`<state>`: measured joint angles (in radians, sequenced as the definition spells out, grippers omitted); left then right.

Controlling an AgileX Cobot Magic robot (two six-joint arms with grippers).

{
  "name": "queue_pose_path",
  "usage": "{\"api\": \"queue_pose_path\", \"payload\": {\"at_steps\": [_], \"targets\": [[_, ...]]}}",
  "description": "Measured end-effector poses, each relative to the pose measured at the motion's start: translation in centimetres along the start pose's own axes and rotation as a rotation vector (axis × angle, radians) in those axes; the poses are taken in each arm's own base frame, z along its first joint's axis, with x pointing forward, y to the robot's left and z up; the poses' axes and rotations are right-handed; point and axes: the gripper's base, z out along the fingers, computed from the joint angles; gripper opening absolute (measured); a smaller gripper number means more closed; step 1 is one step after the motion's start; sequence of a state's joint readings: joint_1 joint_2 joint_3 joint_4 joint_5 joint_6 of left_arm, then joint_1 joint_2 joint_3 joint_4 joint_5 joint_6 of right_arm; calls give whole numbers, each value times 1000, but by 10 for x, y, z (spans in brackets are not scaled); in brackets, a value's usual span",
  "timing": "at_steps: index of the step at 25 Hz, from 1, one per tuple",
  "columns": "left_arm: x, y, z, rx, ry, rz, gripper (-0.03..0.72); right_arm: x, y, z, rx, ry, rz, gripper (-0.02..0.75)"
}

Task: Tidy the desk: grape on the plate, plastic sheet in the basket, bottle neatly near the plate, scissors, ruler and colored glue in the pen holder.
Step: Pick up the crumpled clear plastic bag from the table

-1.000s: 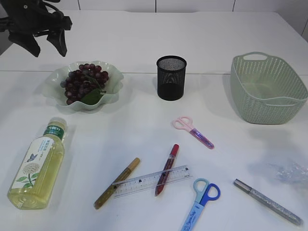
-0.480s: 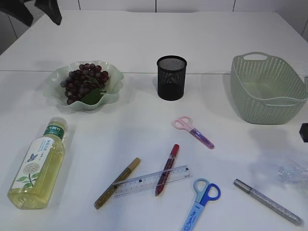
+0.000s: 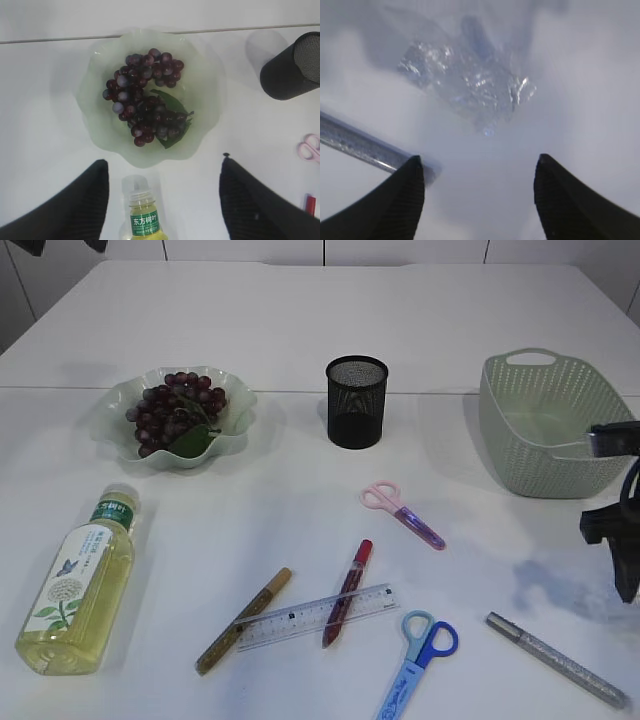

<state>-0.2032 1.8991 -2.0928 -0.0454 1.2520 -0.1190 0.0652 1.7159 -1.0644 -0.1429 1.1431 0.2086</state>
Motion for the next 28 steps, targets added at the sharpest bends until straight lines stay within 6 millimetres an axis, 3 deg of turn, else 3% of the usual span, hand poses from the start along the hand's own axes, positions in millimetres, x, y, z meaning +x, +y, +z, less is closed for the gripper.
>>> {"api": "queue_pose_path", "payload": {"at_steps": [10,28], "targets": [[0,0,-5,1,-9,11,499,-20,3,12,10,-83,-19,535],[0,0,-5,1,-9,14,498,-30,2,29,62,-75,-32,536]]}}
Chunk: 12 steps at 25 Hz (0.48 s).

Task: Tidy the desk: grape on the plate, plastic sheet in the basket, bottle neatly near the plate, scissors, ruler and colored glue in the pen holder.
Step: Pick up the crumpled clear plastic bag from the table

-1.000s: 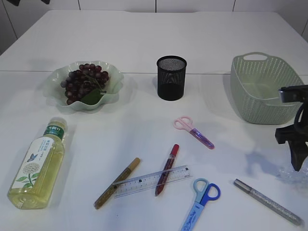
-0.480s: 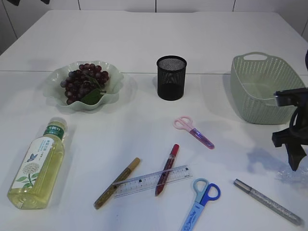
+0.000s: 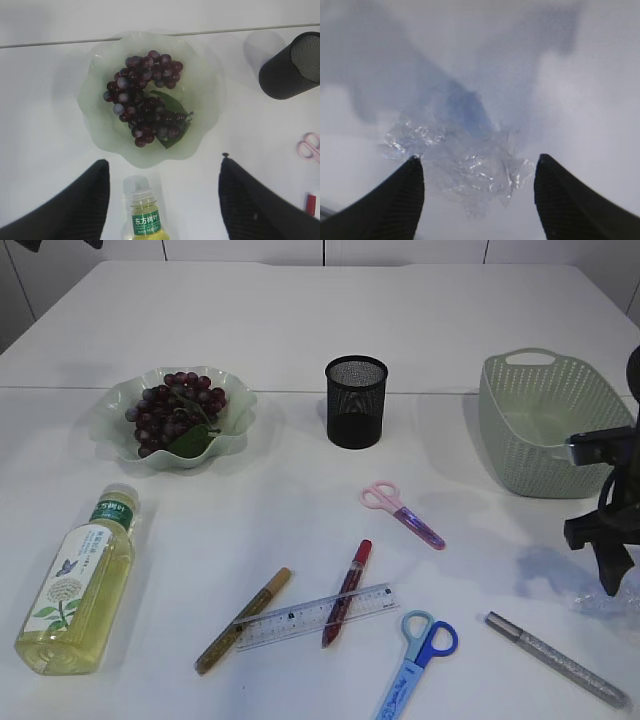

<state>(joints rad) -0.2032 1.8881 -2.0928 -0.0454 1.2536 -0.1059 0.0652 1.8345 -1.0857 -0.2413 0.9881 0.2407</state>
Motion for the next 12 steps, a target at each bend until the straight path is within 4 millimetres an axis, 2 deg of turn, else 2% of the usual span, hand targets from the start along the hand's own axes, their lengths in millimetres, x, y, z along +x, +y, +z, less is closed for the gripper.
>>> {"api": "queue_pose_path", "payload": {"at_steps": [12], "targets": [[0,0,0,0,0,0,495,-3,5,25,16,76,-10,536]]}}
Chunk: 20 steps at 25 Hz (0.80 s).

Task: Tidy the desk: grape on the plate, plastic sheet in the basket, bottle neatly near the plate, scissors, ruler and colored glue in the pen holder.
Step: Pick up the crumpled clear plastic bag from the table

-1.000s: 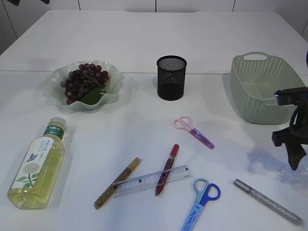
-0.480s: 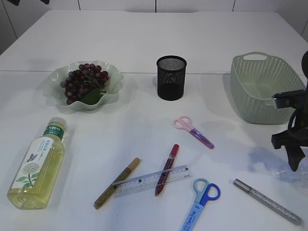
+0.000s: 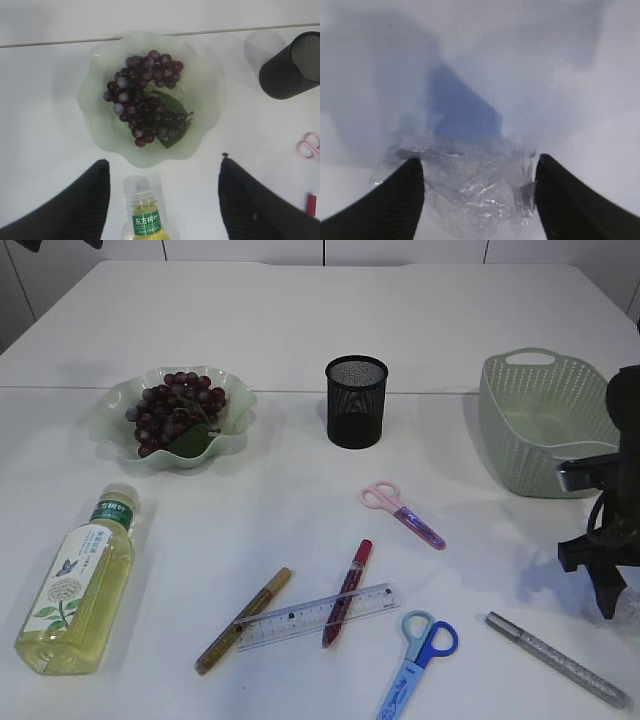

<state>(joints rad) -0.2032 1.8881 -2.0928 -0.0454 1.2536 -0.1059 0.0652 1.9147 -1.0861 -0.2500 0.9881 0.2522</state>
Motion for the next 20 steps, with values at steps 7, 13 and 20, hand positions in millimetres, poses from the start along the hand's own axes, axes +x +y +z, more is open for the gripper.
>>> {"api": "queue_pose_path", "payload": {"at_steps": [7,13,20], "targets": [[0,0,0,0,0,0,495,0,2,2,-16,7,14,458],[0,0,0,0,0,0,495,-1,3,1,-32,5,24,203],[0,0,0,0,0,0,494,-1,4,1,-36,8,28,15]]}}
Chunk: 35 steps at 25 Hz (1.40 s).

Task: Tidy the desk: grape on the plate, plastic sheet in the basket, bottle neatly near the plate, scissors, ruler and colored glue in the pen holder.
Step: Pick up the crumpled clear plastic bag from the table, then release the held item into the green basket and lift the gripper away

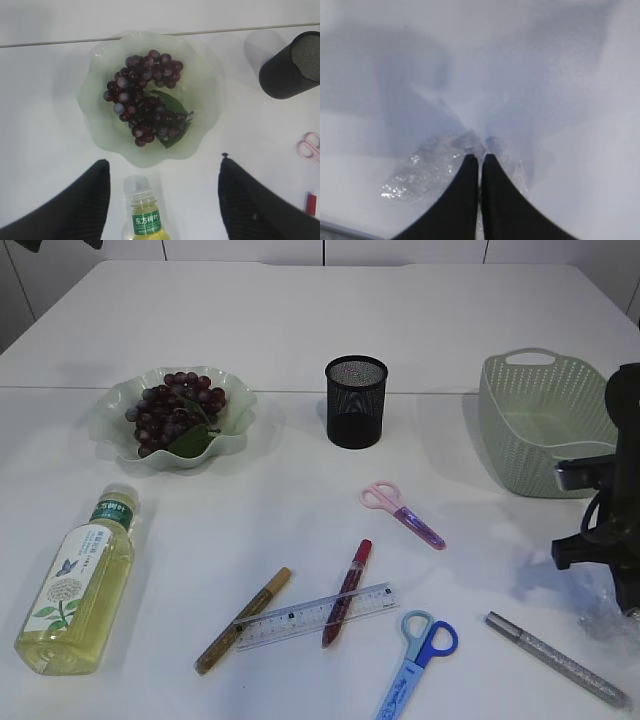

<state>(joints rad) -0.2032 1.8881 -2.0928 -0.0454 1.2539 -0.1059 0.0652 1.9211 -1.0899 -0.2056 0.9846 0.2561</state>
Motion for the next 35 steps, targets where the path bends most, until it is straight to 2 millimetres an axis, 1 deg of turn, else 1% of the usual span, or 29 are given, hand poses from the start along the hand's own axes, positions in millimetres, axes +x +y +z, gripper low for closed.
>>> {"api": "queue_pose_path", "payload": {"at_steps": [3,5,8,13,17,18,21,25,29,31,35], "targets": [[0,0,0,0,2,0,494,1,0,0,-1,15,3,15],[0,0,0,-2,2,1,491,3,0,-5,-14,9,7,15],[0,0,0,-2,2,1,490,8,-2,-20,-34,-18,21,15],[0,0,0,-2,2,1,489,23,-8,-49,-43,-41,37,15],[0,0,0,-2,2,1,489,34,-11,-73,-82,-97,46,15],[0,0,0,-2,2,1,508,37,-12,-78,-94,-112,47,15],[0,0,0,-2,2,1,493,43,-14,-92,-113,-154,56,15],[0,0,0,-2,2,1,490,35,-16,-117,-135,-237,69,15],[0,0,0,-2,2,1,489,22,-21,-155,-161,-363,87,15],[0,0,0,-2,2,1,489,13,-23,-175,-171,-431,95,15],[0,0,0,-2,2,1,489,-13,-25,-205,-184,-519,105,15]]}}
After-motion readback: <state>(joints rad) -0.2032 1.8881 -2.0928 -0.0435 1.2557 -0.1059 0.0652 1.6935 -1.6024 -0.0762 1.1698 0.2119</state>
